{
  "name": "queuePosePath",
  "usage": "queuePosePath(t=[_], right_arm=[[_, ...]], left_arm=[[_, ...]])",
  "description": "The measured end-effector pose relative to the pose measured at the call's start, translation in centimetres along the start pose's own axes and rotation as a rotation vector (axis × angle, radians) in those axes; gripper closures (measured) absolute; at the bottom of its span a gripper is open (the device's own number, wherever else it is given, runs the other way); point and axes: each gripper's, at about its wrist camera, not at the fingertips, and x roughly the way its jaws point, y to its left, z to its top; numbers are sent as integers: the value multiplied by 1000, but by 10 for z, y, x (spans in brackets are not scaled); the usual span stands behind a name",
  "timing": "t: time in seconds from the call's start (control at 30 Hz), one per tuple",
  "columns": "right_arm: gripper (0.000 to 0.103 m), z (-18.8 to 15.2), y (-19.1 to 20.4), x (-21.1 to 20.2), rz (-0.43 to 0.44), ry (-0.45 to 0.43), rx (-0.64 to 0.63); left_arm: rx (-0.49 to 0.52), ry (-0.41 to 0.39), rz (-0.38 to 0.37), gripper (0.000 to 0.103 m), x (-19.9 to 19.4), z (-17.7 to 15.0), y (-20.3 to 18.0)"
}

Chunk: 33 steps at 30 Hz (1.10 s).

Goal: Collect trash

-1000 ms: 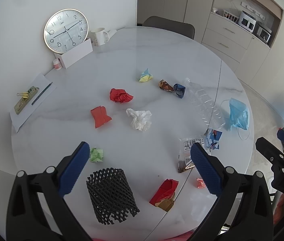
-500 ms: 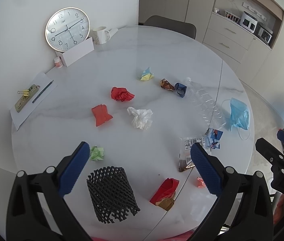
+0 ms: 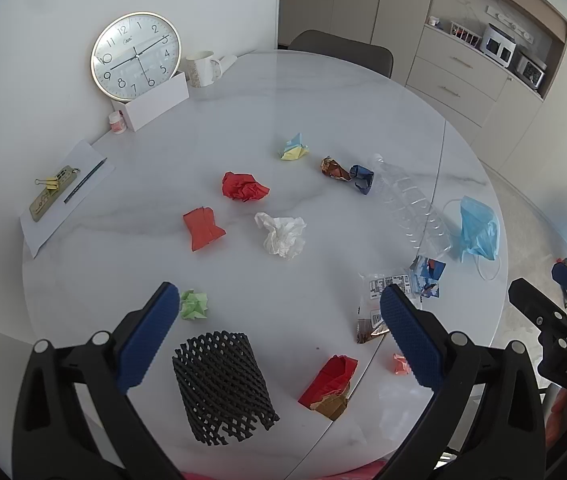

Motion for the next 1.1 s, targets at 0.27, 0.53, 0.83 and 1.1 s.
queuePosePath(t=[0.27,0.53,0.83,1.1], right_arm=[[2,0,1,1,-1,6,-2],[2,1,1,2,-1,11,-3],[2,-1,1,2,0,14,-3],[2,0,1,2,0,15,-2]], left_arm=[[-1,1,1,6,0,-1,-1],[-3,3,2,6,1,-2,0],[-4,2,2,7,1,-2,0],[-6,-5,-2,6,0,-3,0]])
